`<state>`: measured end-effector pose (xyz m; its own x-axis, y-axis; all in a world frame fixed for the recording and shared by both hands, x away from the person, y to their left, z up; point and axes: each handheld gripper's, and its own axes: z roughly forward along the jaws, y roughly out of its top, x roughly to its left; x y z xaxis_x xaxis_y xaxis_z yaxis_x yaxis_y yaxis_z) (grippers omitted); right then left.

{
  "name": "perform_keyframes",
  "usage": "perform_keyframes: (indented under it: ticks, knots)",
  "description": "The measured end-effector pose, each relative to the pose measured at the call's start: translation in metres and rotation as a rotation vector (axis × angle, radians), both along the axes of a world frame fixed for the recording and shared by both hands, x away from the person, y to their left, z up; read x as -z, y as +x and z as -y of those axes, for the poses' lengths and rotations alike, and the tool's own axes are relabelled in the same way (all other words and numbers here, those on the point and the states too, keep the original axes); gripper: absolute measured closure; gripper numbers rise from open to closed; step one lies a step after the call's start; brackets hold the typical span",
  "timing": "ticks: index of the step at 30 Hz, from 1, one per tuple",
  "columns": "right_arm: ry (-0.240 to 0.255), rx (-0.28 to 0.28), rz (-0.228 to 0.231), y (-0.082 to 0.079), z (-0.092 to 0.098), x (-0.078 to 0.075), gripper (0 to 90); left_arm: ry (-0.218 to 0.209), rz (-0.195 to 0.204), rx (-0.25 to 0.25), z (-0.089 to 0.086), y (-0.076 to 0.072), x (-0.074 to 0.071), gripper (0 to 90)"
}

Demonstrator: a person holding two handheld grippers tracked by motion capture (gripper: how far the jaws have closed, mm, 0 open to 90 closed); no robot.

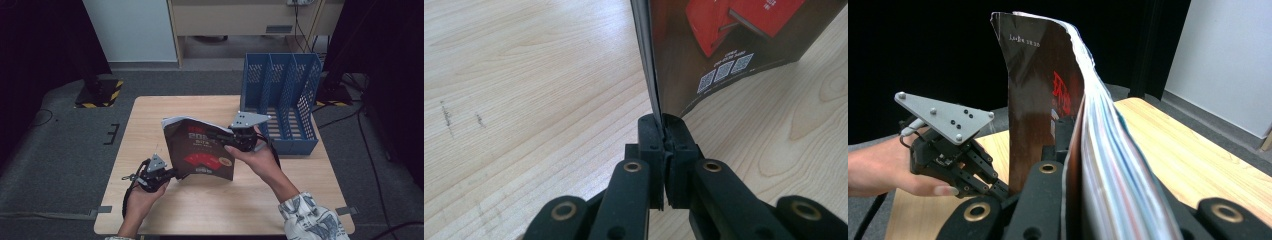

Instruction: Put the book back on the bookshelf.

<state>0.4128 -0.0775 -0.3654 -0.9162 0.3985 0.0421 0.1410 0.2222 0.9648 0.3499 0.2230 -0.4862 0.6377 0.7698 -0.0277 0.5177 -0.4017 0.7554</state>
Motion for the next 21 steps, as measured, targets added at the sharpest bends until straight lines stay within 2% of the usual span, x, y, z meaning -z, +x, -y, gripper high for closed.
perform_keyframes:
  ticks: [15, 21]
  knots:
    - [-0.021, 0.025, 0.036, -0.0025, -0.0019, -0.0012, 87.1, -0.014, -0.003, -0.007, -0.0005, 0.0008, 0.0022, 86.0]
    - [-0.030, 0.024, 0.048, -0.0044, -0.0024, -0.0031, 87.1, -0.023, 0.004, -0.019, -0.0011, 0.0013, 0.0035, 81.9]
